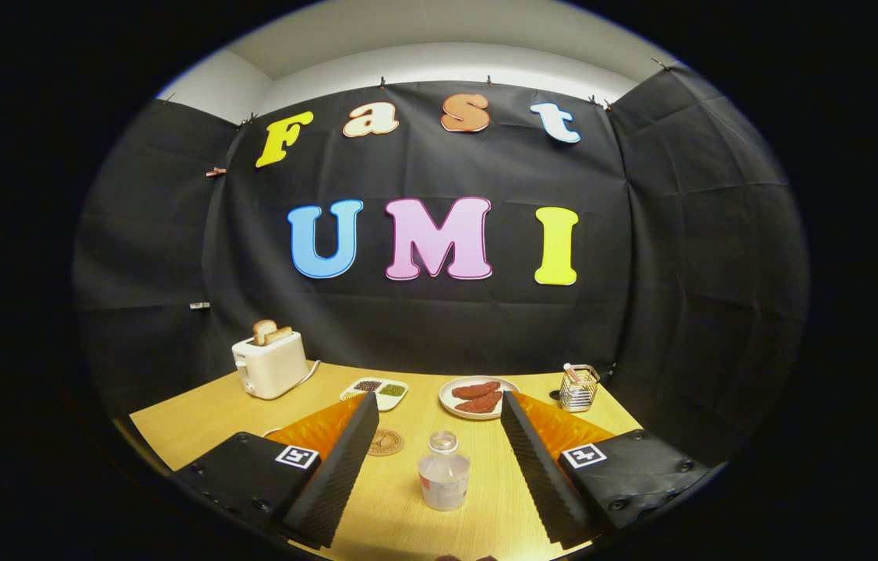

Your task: Take the bottle from table, then pour the juice into the cup, finally place the bottle on the coaster

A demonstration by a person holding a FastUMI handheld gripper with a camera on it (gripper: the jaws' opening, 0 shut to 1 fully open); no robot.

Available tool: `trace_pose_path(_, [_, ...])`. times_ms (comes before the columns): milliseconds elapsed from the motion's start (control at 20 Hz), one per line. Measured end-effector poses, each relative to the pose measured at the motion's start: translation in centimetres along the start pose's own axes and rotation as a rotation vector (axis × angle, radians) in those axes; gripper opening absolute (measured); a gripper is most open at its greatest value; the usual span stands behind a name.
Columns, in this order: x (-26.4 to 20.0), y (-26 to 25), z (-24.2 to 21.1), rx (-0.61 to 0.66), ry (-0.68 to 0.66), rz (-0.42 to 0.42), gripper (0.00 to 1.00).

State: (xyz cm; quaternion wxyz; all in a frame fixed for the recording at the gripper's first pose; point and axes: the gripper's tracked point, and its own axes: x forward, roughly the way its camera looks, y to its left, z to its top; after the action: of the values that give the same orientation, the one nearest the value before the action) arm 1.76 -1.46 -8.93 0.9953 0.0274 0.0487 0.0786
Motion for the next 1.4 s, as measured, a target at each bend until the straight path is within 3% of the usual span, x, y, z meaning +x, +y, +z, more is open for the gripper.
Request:
trace_pose_path(900, [6.8, -0.4, -10.2, -0.041, 0.078, 0.017, 0.97])
trace_pose_path(1400, [7.9, -1.0, -15.8, -0.024, 0.116, 0.030, 0.98])
